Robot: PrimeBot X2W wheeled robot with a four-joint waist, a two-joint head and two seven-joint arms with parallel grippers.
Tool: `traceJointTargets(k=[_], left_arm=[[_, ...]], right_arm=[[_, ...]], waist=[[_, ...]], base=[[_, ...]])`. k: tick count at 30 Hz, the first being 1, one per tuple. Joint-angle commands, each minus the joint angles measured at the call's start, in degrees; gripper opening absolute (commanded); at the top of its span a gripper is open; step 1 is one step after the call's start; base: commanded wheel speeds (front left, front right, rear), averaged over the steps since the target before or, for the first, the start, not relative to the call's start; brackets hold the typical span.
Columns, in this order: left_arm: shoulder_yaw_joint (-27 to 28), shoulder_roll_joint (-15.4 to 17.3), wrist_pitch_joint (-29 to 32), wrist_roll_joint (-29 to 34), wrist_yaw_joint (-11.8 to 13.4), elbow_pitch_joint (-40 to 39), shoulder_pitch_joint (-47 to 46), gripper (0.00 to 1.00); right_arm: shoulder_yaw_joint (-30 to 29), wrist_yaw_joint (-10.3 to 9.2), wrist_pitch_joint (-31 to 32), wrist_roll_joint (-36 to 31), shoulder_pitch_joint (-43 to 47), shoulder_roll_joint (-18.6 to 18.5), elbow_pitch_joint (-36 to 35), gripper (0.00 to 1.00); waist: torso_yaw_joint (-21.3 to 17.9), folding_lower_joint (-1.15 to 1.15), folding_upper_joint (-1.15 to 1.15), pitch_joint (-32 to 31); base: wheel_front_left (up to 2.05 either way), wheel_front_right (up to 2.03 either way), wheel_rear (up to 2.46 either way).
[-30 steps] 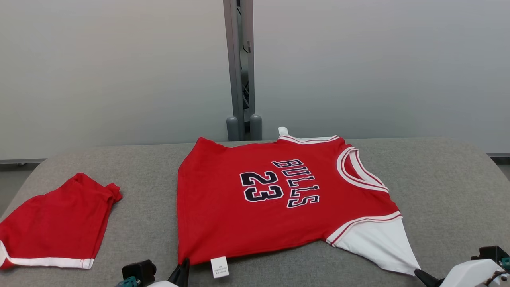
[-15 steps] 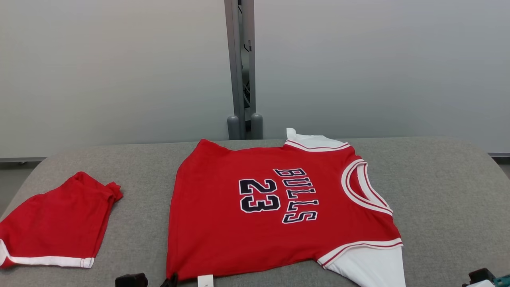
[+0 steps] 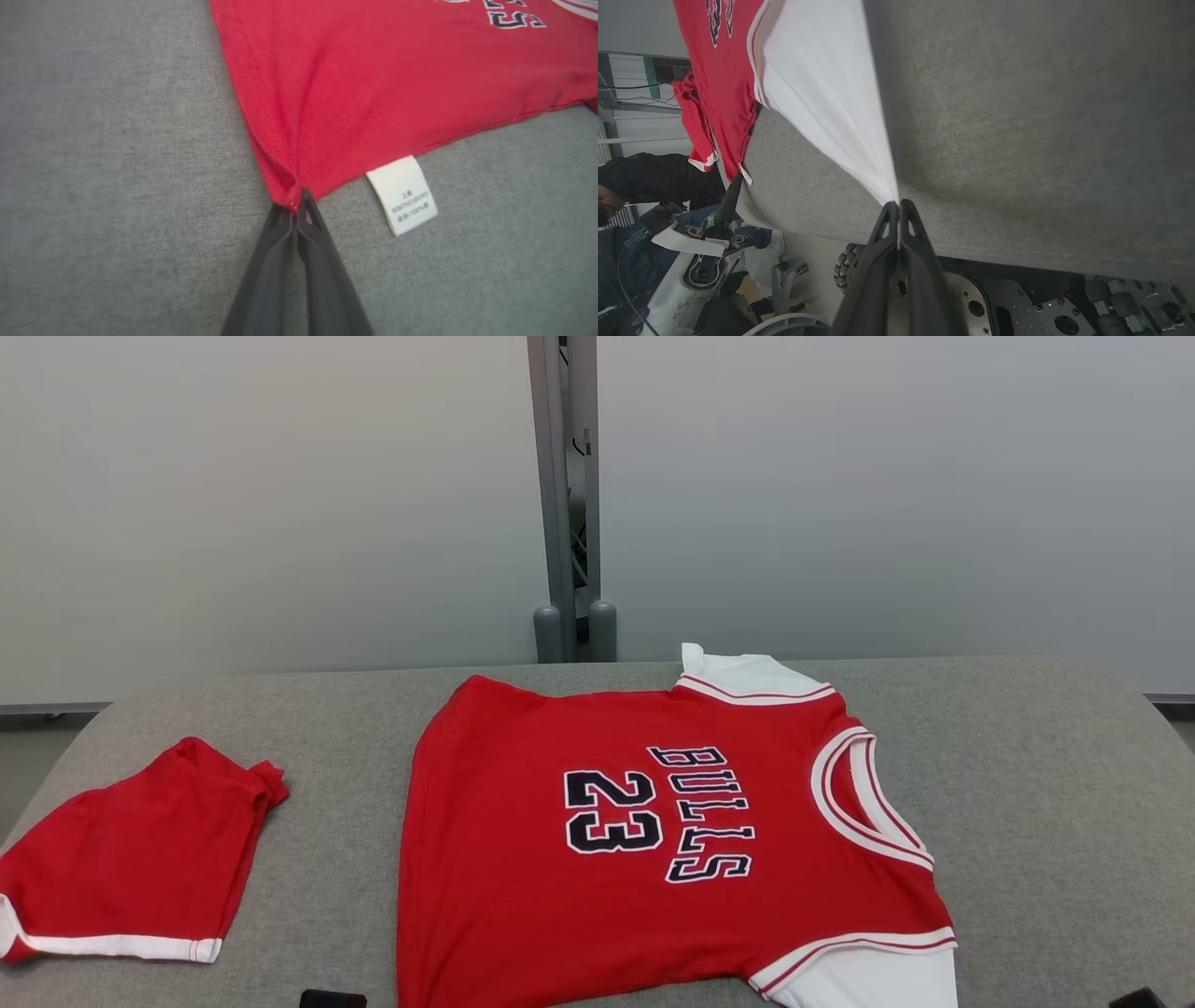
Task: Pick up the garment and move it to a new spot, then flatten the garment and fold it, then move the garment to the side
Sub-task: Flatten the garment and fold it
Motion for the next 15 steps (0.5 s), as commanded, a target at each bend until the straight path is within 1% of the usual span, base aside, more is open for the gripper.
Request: traceJointTargets(k=[1,5,6,10,15], left_arm=[[-2.2,1.5,2.0,-1.0,0.0,-1.0,0.8,0.00],[-5.3,5.1,4.0,-3.3,0.0,-4.1,1.3,0.00],[-5.3,5.1,4.0,-3.3,0.0,-4.1,1.3,0.00],[-6.9,8.4,4.4,-5.6,0.0,-6.7,1.1,0.00],[-7.9,11.1,5.1,-8.2,0.0,-9.1,0.9,0.00]], right_arm=[[0.2,-0.02,1.3,0.9,1.1,-0.7,-0.8,0.00],[0.4,-0.02,2.8,1.9,2.1,-2.0,-2.7,0.00],[0.4,-0.02,2.8,1.9,2.1,-2.0,-2.7,0.00],[0.2,-0.02,4.1,3.9,3.0,-3.4,-5.2,0.00],[-0.4,-0.02,4.3,7.5,4.2,-5.1,-8.4,0.00]], waist=[[0.0,0.00,0.00,-0.1],[-0.2,0.00,0.00,-0.3],[-0.2,0.00,0.00,-0.3],[-0.3,0.00,0.00,-0.5],[-0.4,0.00,0.00,-0.8]], base=[[0.00,0.00,0.00],[0.00,0.00,0.00],[0.00,0.00,0.00],[0.00,0.00,0.00],[0.00,0.00,0.00]])
